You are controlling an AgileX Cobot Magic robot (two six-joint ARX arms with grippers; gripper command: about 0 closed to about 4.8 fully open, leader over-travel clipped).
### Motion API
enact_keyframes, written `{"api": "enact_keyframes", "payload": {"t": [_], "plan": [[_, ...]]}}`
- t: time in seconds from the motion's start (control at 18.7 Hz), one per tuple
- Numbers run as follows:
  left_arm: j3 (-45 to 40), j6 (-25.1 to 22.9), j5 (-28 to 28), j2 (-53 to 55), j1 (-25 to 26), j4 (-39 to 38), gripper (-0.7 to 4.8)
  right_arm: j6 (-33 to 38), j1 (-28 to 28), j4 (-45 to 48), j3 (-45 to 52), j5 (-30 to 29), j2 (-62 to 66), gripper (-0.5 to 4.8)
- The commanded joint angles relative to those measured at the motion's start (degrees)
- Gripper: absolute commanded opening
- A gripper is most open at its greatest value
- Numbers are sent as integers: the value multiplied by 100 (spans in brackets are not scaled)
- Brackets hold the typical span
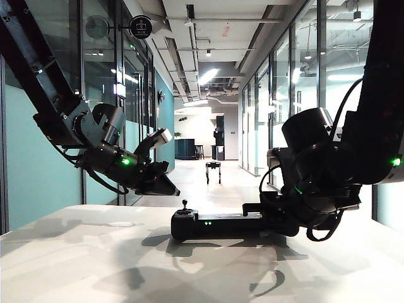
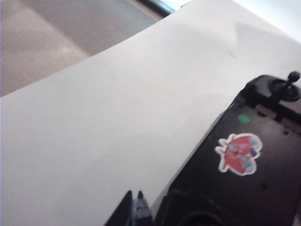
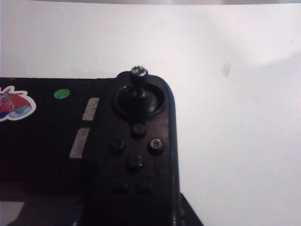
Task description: Push the left joystick on the remote control sitting on the white table backward to make the robot dog back up in a straight line until it returns close to you.
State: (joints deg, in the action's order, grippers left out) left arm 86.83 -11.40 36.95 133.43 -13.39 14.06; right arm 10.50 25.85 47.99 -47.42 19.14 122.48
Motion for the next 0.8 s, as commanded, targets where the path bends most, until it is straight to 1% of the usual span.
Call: {"api": "enact_keyframes", "payload": {"t": [0.05,0.16,0.32,0.43,0.8], "plan": [[142,-61,70,122,-11,52,-6,24,4,155,-22,42,-35,198],[179,-63,87,170,-37,26,-6,24,4,155,-22,42,-35,198],[184,-87,295,170,-87,28,-6,24,4,155,-22,42,-35,198],[225,-190,400,203,-133,-28,-6,24,4,155,-22,42,-35,198],[238,-216,444,269,-186,-28,-6,52,4,157,-22,46,-35,198]]}}
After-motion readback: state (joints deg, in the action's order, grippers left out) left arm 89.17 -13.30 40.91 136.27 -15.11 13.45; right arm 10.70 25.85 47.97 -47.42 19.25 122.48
